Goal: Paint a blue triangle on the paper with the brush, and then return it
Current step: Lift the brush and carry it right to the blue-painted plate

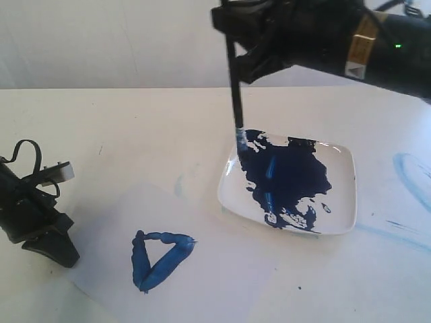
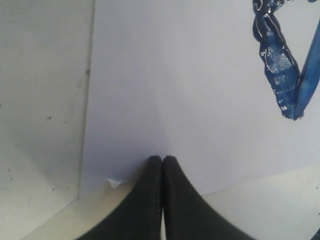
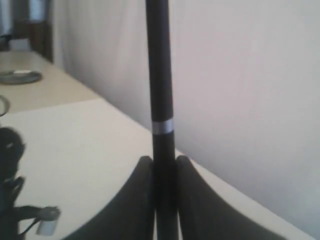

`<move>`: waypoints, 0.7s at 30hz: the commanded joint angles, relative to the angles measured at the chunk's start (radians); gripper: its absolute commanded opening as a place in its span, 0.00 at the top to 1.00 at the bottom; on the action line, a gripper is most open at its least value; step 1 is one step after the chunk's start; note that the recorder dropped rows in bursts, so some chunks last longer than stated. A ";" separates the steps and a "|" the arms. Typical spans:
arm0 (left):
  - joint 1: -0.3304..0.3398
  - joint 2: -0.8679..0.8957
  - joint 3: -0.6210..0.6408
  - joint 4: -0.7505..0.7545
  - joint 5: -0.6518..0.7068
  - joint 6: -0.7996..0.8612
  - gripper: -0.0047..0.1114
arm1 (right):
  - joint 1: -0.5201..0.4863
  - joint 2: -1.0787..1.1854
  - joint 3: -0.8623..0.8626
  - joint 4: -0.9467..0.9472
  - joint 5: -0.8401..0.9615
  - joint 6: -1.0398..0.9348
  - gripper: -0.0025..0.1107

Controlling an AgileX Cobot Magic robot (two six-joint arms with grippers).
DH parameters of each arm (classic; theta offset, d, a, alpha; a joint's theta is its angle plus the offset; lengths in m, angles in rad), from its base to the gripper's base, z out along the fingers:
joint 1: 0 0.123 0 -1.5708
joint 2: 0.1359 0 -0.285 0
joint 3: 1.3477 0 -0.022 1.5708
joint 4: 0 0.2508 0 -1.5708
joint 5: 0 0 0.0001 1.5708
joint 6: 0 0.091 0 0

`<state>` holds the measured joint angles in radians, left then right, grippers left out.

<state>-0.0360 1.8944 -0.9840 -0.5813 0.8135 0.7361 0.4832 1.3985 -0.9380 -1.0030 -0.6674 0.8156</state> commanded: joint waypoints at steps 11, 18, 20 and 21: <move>0.004 0.002 -0.001 -0.001 0.003 0.000 0.96 | -0.176 -0.014 0.350 1.133 -0.327 -0.265 0.98; 0.004 0.002 -0.001 -0.001 -0.001 0.000 0.96 | -0.176 0.065 0.392 1.190 -0.385 -0.155 0.98; 0.004 0.002 -0.001 -0.001 0.001 0.000 0.96 | -0.176 0.096 0.392 1.195 -0.410 -0.123 0.98; 0.004 0.002 -0.001 -0.001 0.003 0.000 0.96 | -0.176 0.109 0.392 1.202 -0.427 -0.121 0.98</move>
<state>-0.0360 1.8944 -0.9840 -0.5813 0.8135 0.7361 0.3145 1.4756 -0.5506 0.1835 -1.0389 0.6657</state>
